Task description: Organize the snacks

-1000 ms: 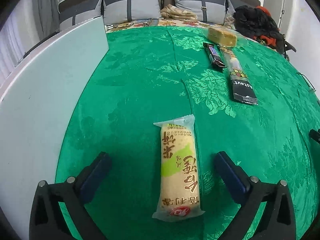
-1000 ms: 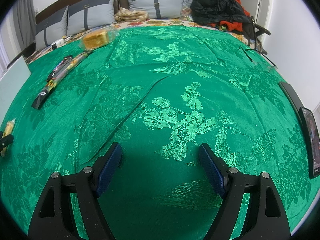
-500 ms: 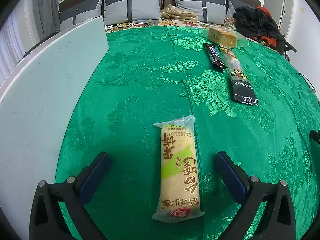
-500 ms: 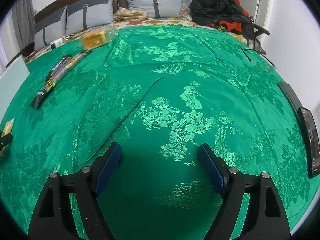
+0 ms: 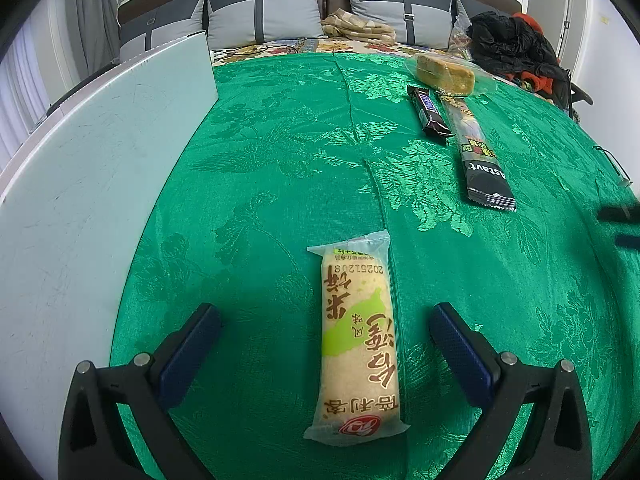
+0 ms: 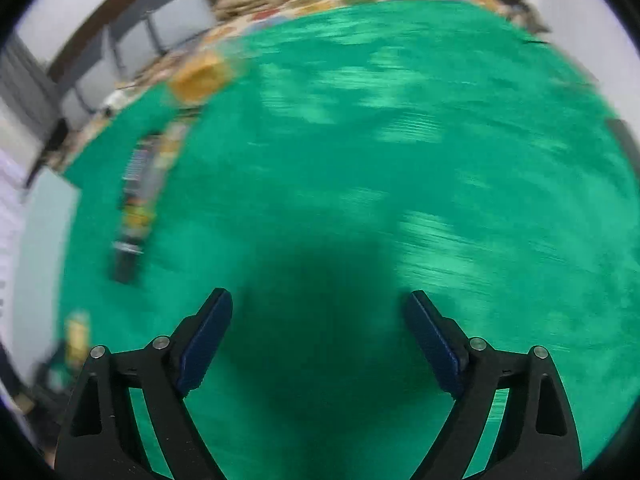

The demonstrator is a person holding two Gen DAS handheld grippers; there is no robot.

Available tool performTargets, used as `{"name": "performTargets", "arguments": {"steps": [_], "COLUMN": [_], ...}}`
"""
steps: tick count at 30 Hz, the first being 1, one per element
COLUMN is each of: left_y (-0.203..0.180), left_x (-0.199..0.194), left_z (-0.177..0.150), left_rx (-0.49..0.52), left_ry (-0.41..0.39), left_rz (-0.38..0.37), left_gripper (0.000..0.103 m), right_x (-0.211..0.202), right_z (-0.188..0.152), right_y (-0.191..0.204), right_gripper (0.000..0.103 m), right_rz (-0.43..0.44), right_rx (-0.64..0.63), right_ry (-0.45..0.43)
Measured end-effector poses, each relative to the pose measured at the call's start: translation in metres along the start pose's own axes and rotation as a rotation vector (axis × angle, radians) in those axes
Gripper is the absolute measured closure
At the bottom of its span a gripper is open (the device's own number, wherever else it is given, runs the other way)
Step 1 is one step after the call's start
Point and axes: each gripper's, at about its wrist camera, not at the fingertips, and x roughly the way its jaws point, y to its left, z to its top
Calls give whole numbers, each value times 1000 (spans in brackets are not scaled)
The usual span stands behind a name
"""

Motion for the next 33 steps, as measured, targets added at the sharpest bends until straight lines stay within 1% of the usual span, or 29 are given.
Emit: {"name": "performTargets", "arguments": {"steps": [1,3,4,6,8,10,11,12,14,15,16,17,18,19,23,28,31,33], "left_y": [0,0,0,0,0,0,0,0,0,0,0,0,0,0,0,0,0,0], "left_x": [0,0,0,0,0,0,0,0,0,0,0,0,0,0,0,0,0,0], "left_z": [0,0,0,0,0,-1,0,-1,0,0,0,0,-1,-1,-1,-1,-1,-1], "left_rx": [0,0,0,0,0,0,0,0,0,0,0,0,-1,-1,0,-1,-1,-1], "left_ry": [0,0,0,0,0,0,0,0,0,0,0,0,0,-1,-1,-1,-1,-1], "left_rz": [0,0,0,0,0,0,0,0,0,0,0,0,0,0,0,0,0,0], "left_gripper": [0,0,0,0,0,0,0,0,0,0,0,0,0,0,0,0,0,0], "right_x": [8,23,32,48,60,70,71,73,74,71,66,63,61,57,35,10,-11,-24], "right_z": [8,18,22,28,30,30,30,29,26,19,17,13,13,10,-5,-27,-45,-65], "right_y": [25,63,86,122,141,151,155,158,162,164,164,164,162,159,130,82,49,30], "right_gripper": [12,14,14,15,15,14,15,15,23,41,61,64,70,73,77,78,78,78], "right_rz": [45,73,68,33,8,-15,-44,-56,-77,-91,-70,-77,-89,-90,-89,-109,-98,-81], "right_rx": [-35,-117,-175,-265,-299,-310,-328,-346,-394,-437,-463,-489,-502,-509,-527,-538,-504,-471], "right_ry": [21,57,75,77,71,71,50,43,26,5,-12,-21,-22,-22,-31,-8,-16,-44]}}
